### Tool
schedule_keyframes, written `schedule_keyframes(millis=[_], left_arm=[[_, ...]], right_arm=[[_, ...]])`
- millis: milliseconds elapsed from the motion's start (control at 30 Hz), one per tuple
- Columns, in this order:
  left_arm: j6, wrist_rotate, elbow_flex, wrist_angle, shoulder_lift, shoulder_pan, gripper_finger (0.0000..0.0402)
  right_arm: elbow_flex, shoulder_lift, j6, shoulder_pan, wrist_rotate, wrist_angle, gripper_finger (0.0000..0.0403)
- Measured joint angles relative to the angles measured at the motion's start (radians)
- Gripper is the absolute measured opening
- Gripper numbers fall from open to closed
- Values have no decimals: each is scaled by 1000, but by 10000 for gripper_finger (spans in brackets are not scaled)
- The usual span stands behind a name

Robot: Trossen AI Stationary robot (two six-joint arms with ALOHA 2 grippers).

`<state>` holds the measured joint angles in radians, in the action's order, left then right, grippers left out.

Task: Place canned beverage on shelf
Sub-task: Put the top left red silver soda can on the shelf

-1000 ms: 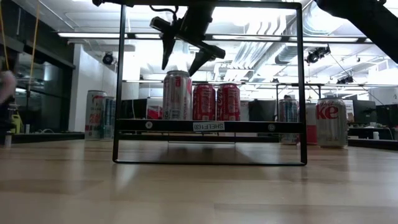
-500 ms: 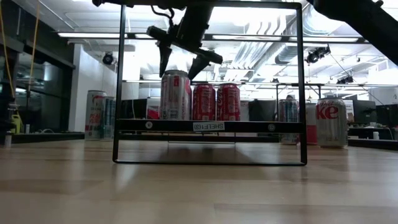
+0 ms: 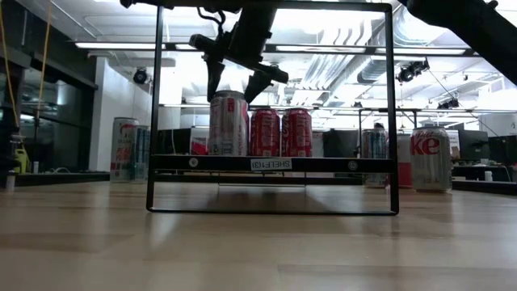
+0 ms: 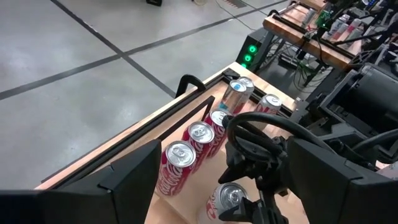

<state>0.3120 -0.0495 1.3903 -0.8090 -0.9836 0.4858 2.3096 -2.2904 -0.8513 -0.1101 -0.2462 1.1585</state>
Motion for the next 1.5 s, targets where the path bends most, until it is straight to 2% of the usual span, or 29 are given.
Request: schedule_keyframes(millis=[233,367,600,800,900,1000,1233,1500], left_arm=[[-14,-11,2,96,19,9,298],[-17,10,2,134,42,21,298],[-15,15,2,148,80,25,298],[0,14,2,155,80,24,298],[1,14,2,158,75,24,298],[1,13,2,158,67,24,298],[1,11,2,158,47,24,298],[1,11,2,159,40,24,298]], right_arm=[[0,17,175,0,0,22,229],[-2,28,366,-2,44,37,229],[-2,35,772,-29,219,19,229],[-3,35,992,-51,315,-20,229],[-3,35,1096,-55,327,-15,229],[-3,35,1133,-55,328,-17,231],[-1,41,1138,-55,329,-23,276],[-1,43,1097,-63,329,8,281]])
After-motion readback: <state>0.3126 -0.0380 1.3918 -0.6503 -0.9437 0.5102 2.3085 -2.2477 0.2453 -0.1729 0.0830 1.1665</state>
